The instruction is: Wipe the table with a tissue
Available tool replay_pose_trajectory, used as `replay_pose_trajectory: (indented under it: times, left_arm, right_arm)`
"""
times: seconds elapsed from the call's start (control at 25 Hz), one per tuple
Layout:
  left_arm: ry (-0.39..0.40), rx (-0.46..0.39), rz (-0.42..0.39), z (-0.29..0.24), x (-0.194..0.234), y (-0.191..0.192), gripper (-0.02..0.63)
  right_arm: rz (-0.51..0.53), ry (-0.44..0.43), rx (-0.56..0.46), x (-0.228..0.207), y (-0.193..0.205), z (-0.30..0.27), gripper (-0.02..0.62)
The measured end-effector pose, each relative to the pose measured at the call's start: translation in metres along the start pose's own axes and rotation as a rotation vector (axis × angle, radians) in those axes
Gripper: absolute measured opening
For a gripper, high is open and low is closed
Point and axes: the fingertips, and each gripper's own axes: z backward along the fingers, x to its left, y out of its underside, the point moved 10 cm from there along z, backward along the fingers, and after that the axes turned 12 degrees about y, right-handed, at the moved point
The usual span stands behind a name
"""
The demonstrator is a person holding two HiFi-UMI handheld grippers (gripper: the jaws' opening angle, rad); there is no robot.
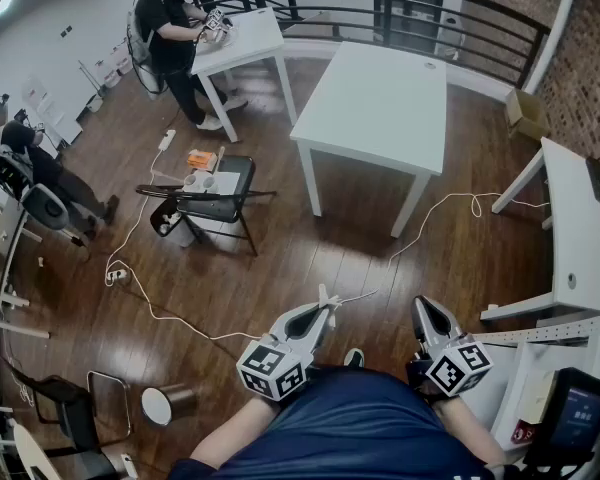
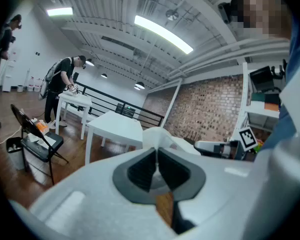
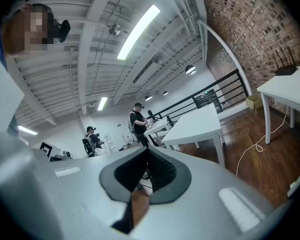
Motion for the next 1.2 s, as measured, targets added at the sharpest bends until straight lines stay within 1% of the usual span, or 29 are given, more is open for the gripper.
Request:
replay_pose_trajectory:
  times: [0.2,0.36,0.56,0.76,0.92,1.0,1.2]
  left_arm:
    - [0.013,0.001,0.016,-0.013,-0.003,0.009,0.015]
    - [0.028,0.002,0.018,-0.02,-0.004,0.008,0.015]
    - [0.041,0.011,0.04,-0.057,0.004,0.004,0.015]
    - [0.072,0.017,0.059,-0.094,0.032,-0.002,0.015]
    - [0.097,0.024,0.064,-0.129,0.059,-0.015,0.015]
    - [0.104,0.025,0.071,-0.15,0.076,-0.028,0.015]
    - [0.102,0.009,0.118,-0.192,0.115,-0.059,0.015]
  right_arm:
    - [-0.032,0.028,-0.011,-0.018,0.003,0.006,0.003]
    - [-0.032,0.049,-0.002,-0.026,0.002,0.008,0.003]
    - [-0.036,0.065,0.021,-0.053,-0.011,-0.009,0.003]
    - [-0.037,0.109,0.019,-0.074,-0.021,-0.036,0.003]
    - [-0.029,0.144,0.013,-0.091,-0.035,-0.068,0.003]
    - [-0.029,0.154,0.015,-0.1,-0.049,-0.091,0.003]
    - [0.0,0.172,0.047,-0.111,-0.088,-0.142,0.003]
